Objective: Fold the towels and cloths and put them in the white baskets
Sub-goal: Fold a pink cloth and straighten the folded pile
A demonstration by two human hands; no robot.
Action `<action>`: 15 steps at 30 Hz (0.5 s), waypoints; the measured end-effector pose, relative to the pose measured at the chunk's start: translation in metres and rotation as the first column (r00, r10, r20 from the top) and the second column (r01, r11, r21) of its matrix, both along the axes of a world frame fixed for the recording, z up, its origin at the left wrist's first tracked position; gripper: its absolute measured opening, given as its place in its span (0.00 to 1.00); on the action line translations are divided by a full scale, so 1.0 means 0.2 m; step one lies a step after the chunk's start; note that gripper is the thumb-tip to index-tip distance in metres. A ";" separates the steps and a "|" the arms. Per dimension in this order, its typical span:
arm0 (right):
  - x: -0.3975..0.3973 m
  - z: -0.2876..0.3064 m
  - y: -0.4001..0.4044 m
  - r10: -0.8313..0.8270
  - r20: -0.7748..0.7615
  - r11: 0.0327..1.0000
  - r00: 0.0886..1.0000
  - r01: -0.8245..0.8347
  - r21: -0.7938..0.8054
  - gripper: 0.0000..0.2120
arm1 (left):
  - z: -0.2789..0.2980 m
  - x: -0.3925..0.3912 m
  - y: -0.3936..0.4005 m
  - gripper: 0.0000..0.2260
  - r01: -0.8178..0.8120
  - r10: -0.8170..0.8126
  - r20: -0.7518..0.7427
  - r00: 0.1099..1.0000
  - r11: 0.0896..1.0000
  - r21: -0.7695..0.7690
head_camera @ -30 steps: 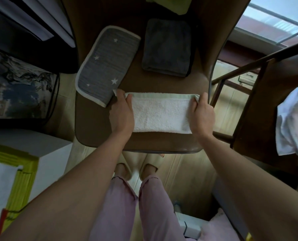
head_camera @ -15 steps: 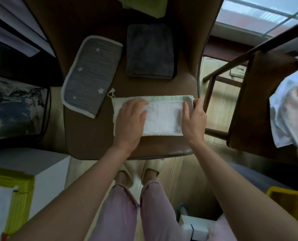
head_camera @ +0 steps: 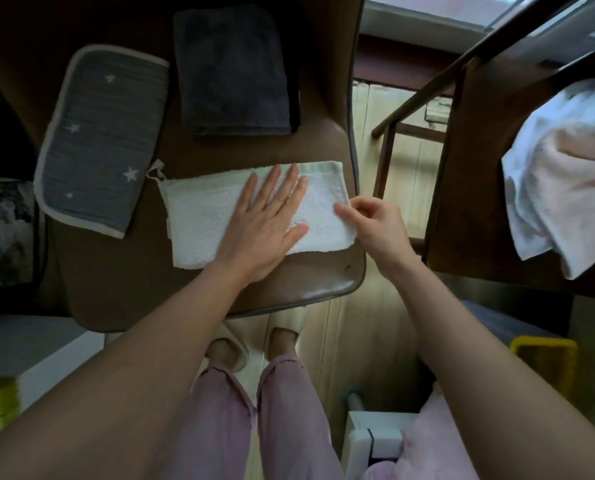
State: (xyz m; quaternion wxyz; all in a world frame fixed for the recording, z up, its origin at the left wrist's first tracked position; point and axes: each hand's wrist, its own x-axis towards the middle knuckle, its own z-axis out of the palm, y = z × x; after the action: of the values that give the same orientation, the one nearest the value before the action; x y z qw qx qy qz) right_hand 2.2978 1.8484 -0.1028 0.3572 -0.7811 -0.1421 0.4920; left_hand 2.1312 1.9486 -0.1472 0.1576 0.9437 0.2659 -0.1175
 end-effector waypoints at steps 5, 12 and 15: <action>0.09 0.00 0.00 0.143 -0.029 0.990 0.989 -0.143 -0.001 0.07 | -0.02 0.01 -0.01 0.30 0.015 -0.016 0.015 1.000 1.000 0.008; -0.03 -0.01 -0.04 0.118 0.734 0.979 0.669 -0.202 0.028 0.11 | -0.02 0.01 -0.01 0.31 0.033 -0.034 0.013 0.999 0.999 0.039; -0.09 -0.07 -0.05 0.386 0.844 0.810 0.372 -0.574 -0.118 0.23 | -0.02 0.01 -0.01 0.30 0.046 -0.047 0.022 0.999 0.998 0.033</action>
State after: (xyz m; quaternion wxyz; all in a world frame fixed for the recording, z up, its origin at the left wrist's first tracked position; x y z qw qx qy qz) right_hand 2.2804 1.8390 -0.1167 0.1589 -0.8012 -0.5640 0.1210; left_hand 2.1331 1.9467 -0.1503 0.1424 0.9534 0.2440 -0.1061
